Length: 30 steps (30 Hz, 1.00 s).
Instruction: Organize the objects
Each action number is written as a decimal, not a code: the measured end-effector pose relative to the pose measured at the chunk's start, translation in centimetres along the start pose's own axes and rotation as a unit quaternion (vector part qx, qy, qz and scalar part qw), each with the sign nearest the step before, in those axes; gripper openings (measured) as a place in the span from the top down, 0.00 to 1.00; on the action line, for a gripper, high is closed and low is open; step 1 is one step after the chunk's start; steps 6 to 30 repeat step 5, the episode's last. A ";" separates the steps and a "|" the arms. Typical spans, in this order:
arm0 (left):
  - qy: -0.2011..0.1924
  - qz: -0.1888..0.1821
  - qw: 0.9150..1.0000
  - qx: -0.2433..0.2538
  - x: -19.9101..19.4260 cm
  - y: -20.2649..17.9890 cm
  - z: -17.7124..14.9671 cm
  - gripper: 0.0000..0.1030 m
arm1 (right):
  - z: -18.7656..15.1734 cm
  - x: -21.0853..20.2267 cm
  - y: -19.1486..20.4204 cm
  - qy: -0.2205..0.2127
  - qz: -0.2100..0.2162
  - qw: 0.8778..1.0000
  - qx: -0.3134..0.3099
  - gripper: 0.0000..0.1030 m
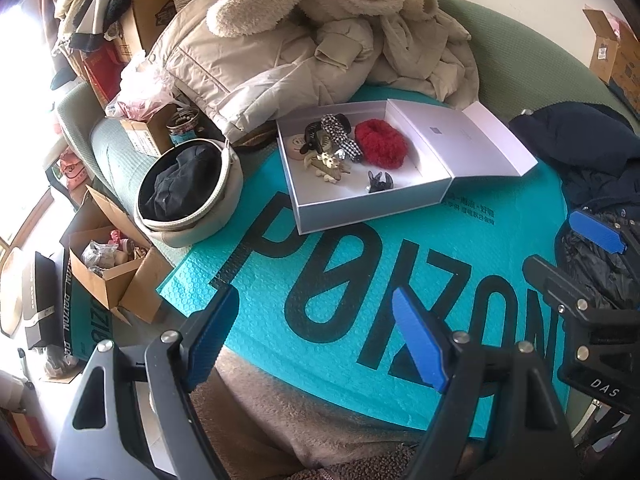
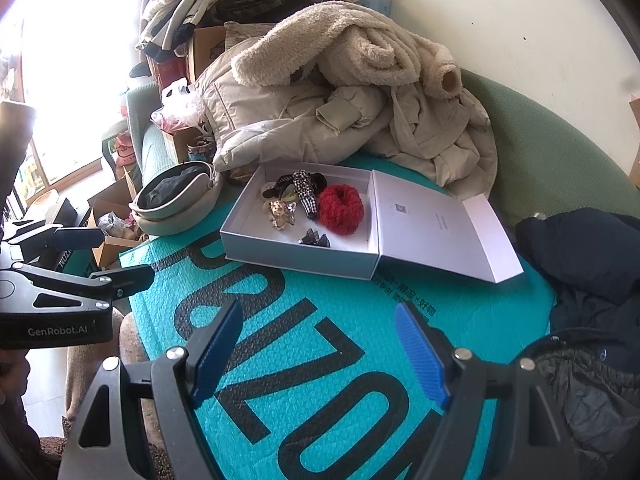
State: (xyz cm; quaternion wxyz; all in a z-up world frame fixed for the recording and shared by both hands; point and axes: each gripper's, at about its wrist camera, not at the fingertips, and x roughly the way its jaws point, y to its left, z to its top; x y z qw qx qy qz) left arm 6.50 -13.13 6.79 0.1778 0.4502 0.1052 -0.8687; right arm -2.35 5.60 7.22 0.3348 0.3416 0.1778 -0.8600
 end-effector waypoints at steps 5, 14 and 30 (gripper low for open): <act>0.004 -0.004 1.000 0.013 0.7 -1.4 -0.3 0.24 | -1.0 0.1 -1.1 0.008 -0.008 1.000 0.014 0.23; 0.004 -0.004 1.000 0.013 0.7 -1.4 -0.3 0.24 | -1.0 0.1 -1.1 0.008 -0.008 1.000 0.014 0.23; 0.004 -0.004 1.000 0.013 0.7 -1.4 -0.3 0.24 | -1.0 0.1 -1.1 0.008 -0.008 1.000 0.014 0.23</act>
